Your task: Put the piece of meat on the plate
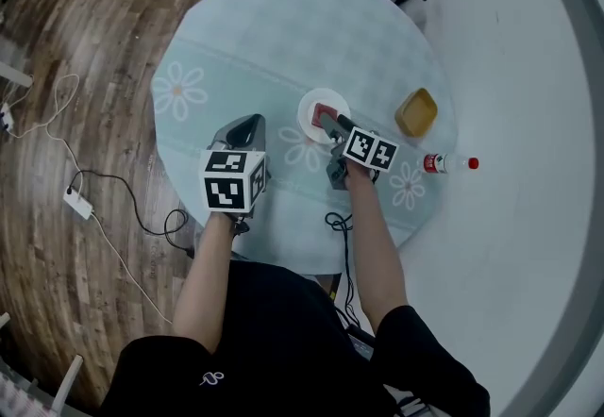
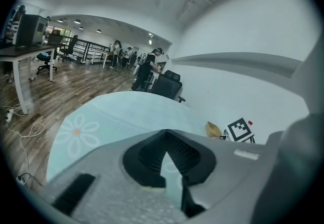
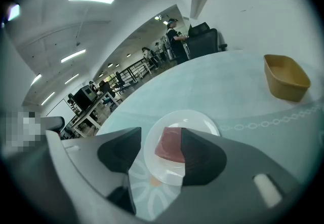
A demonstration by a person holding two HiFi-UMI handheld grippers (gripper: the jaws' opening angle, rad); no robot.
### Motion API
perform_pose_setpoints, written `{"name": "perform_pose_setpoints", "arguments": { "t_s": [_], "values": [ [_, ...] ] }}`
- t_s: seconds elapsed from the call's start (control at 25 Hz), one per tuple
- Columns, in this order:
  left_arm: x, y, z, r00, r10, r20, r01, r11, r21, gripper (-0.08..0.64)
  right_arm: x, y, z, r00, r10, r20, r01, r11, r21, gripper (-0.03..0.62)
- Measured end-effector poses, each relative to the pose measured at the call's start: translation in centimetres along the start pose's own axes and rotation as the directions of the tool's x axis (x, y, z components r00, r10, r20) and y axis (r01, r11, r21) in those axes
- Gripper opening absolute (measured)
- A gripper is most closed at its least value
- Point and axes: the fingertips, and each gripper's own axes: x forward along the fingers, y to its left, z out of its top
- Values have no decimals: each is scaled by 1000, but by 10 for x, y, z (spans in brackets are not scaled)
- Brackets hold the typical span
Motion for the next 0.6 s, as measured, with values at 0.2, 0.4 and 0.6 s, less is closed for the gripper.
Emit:
{"name": "perform_pose_setpoints", "arguments": {
  "t_s": [0.2, 0.4, 0.6],
  "values": [
    [-2, -19, 11, 997, -72, 14, 72, 997, 35, -6, -43, 35, 34, 978, 20, 209, -13, 999, -36, 99],
    [-9, -50, 35, 982, -183, 53, 177, 980, 92, -6, -106, 73, 65, 917, 68, 394, -20, 992, -124, 11],
    [-25, -73, 66, 953, -287, 95, 267, 947, 176, -6, -148, 126, 81, 841, 102, 531, 26, 973, -229, 11]
  ]
}}
